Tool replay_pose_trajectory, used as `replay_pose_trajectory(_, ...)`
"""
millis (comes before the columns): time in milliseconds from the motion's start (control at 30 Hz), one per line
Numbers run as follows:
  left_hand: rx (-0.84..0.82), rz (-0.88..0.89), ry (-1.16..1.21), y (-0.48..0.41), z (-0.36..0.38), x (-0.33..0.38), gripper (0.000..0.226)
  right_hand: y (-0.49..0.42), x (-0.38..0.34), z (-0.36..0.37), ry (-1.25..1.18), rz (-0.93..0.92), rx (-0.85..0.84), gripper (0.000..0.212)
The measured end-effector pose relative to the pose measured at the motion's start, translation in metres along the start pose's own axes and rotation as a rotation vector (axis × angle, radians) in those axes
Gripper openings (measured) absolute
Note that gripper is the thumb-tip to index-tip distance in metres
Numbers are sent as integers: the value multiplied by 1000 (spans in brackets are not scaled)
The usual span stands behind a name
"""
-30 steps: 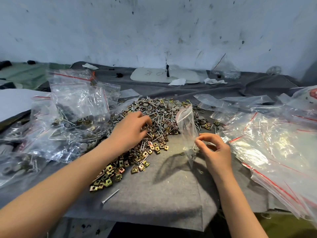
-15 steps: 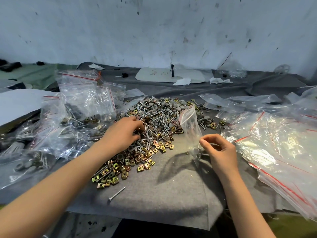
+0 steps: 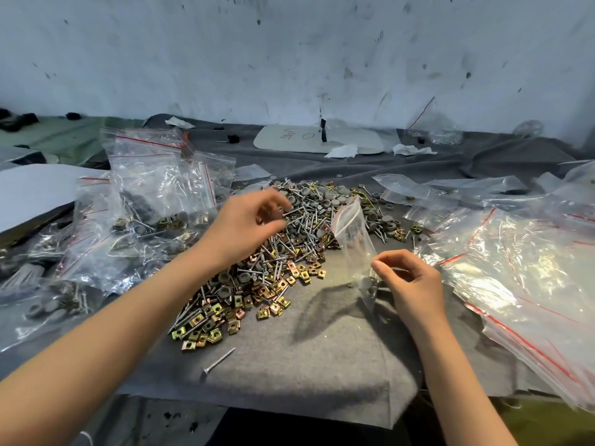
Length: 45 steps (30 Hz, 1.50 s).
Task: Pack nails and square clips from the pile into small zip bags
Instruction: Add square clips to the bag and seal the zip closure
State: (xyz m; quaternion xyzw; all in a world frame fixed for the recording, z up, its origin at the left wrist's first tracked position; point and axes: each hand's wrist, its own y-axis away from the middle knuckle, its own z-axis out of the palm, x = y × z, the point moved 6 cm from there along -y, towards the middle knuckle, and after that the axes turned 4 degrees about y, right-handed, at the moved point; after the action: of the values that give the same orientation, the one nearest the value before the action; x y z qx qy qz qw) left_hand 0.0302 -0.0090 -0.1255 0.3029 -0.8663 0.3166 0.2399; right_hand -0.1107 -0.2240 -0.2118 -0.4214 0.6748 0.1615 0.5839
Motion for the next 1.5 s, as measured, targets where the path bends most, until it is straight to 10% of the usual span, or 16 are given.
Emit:
replay_pose_trajectory(767, -54, -10, 250, -30, 9, 35, 25, -1, 2, 1, -29, -18, -21, 17)
replay_pose_trajectory(1100, -264, -70, -507, 15, -10, -43, 17, 0, -2, 0, -24, -25, -28, 13)
replay_pose_trajectory(1500, -236, 34, -645, 15, -2, -41, 16, 0, -1, 1, -38, -26, -16, 16)
